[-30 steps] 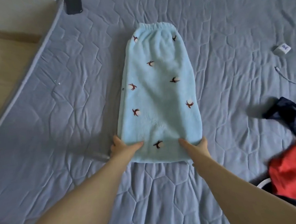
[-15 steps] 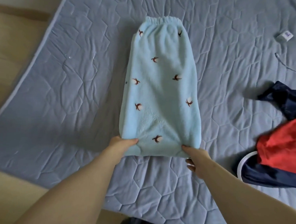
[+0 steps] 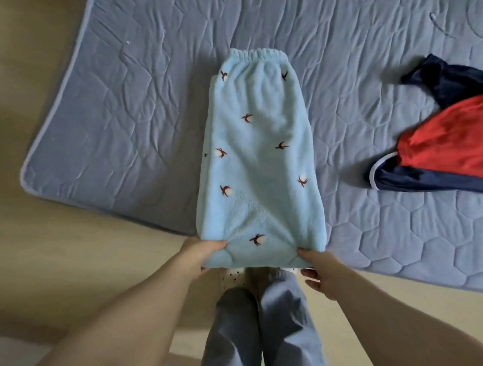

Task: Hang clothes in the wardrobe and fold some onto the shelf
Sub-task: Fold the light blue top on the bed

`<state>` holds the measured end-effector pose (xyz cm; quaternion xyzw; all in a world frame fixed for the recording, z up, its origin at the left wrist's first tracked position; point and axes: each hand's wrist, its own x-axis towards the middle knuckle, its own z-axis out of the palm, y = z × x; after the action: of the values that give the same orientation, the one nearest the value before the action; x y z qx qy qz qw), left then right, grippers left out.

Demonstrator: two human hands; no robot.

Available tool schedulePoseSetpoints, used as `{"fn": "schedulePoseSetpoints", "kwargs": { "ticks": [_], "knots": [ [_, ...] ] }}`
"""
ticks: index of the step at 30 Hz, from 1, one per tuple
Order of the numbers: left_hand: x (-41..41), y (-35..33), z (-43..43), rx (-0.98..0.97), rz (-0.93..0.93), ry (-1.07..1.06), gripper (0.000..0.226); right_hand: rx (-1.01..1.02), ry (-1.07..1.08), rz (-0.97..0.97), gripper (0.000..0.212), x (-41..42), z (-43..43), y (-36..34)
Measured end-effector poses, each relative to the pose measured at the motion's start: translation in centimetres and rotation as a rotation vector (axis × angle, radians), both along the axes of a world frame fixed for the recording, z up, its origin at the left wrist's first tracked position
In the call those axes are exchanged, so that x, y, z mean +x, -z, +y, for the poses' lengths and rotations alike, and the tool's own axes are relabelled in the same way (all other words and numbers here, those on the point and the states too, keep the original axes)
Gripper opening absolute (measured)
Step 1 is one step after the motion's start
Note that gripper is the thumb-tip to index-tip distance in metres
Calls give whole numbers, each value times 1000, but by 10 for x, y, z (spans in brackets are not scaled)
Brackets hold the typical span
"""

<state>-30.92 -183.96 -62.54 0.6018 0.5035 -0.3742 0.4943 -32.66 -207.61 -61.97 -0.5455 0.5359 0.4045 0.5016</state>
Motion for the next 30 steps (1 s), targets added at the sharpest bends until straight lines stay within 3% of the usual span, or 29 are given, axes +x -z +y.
{"fn": "schedulePoseSetpoints", "kwargs": {
  "ticks": [7,14,18,24,27,30],
  "knots": [
    [-73,-45,13,34,114,59,56,53,3,105,13,-83,9,-52],
    [-94,-82,9,-3,122,-105,41,86,-26,150,12,-94,1,-85],
    [-46,-101,10,-70,131,-185,15,105,43,50,14,-51,0,-101],
    [67,-133,3,-53,-98,-206,3,172,280,-161,13,52,-3,-123],
    [124,-137,1,-106,-152,-232,17,161,336,-222,16,109,1,-124],
    [170,-132,0,-85,-180,-244,15,118,337,-256,19,155,4,-118]
  ]
}}
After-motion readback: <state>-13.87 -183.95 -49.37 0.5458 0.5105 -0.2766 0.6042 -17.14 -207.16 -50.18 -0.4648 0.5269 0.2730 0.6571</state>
